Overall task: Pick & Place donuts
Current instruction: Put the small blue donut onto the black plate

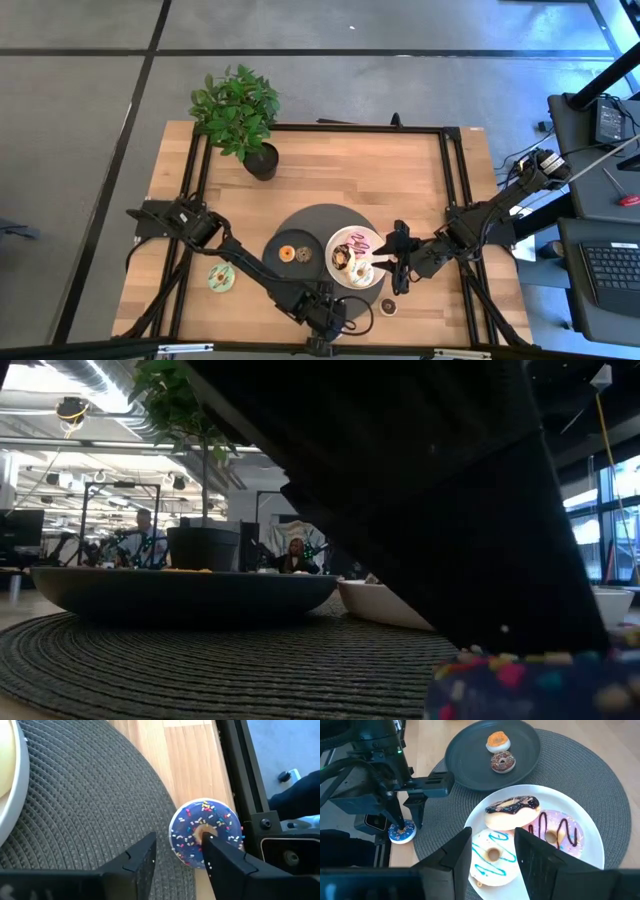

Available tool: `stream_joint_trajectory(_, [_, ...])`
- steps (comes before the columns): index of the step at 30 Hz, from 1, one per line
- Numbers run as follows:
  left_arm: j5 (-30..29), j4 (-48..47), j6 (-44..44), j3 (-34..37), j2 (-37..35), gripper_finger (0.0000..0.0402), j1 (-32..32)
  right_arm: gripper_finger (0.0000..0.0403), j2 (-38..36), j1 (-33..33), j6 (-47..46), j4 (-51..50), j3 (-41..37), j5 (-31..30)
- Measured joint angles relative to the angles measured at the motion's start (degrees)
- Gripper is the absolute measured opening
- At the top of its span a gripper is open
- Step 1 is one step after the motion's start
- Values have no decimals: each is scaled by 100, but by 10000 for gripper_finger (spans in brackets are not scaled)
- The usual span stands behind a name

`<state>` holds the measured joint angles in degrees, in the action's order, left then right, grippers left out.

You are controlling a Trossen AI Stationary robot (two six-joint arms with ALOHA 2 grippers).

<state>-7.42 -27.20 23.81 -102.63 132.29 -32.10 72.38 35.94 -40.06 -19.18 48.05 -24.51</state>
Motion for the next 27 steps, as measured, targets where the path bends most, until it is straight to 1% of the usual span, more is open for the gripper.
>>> stream_joint_trajectory(18, [28, 34, -2, -8, -2, 64, 0, 150, 0, 0, 3, 0, 0, 7])
stream_joint_trajectory(23, [31, 45, -144, -243, -11, 43, 0, 150, 0, 0, 3, 0, 0, 9])
stream_joint_trajectory(27, [272, -98, -383, -417, -24, 27, 0, 150, 0, 0, 0, 1, 0, 9])
